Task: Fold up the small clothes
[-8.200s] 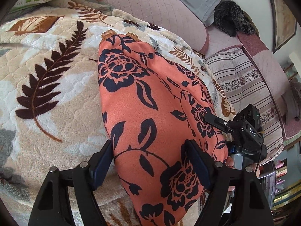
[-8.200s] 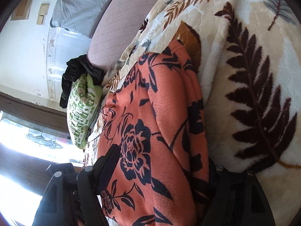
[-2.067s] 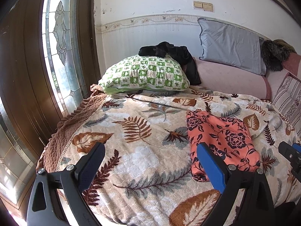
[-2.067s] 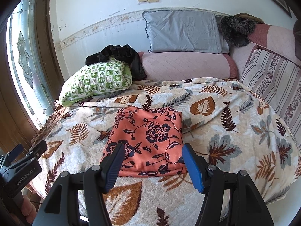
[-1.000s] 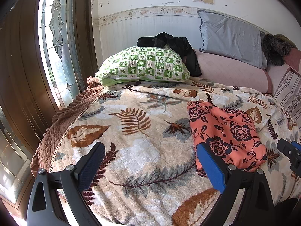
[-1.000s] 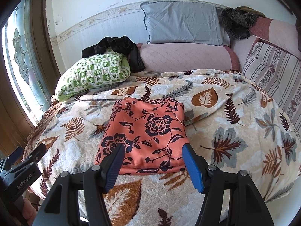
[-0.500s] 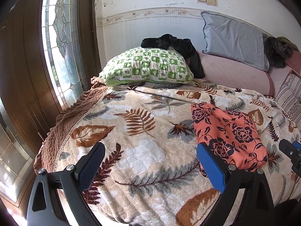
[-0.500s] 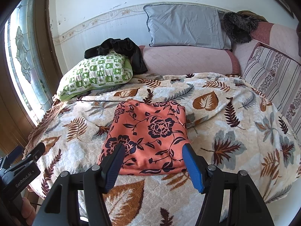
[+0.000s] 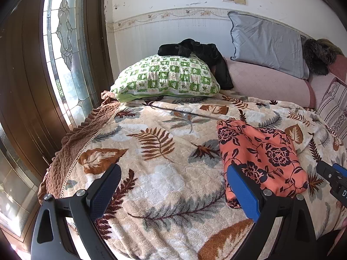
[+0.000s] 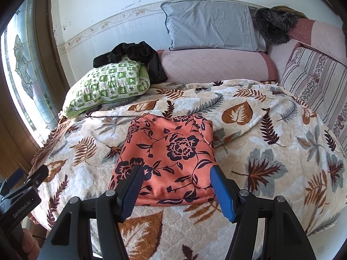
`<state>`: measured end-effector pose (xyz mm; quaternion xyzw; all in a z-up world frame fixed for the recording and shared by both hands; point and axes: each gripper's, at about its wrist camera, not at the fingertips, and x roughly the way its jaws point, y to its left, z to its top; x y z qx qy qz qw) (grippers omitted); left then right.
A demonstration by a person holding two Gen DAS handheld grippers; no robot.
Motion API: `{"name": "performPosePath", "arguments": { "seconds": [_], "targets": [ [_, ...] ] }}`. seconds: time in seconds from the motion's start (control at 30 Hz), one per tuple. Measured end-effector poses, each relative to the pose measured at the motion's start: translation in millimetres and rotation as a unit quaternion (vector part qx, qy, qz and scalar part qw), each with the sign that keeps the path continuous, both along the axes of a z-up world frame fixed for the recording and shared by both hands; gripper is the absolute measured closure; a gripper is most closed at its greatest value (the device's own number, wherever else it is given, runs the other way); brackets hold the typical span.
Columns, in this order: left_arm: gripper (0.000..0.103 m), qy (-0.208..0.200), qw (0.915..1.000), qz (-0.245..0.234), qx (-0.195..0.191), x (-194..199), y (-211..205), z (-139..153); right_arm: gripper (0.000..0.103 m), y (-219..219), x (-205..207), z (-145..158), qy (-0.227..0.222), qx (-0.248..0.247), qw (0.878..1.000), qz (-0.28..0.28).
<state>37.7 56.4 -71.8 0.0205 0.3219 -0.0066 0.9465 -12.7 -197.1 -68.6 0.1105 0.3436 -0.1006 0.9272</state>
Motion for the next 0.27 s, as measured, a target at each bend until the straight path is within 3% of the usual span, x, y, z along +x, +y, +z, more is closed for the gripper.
{"name": "performPosePath", "arguments": {
  "seconds": [0.27],
  "targets": [
    [0.005, 0.005, 1.0000, 0.002, 0.003, 13.9, -3.7, -3.8, 0.036, -4.0, 19.3, -8.9, 0.008, 0.007, 1.000, 0.008]
  ]
}}
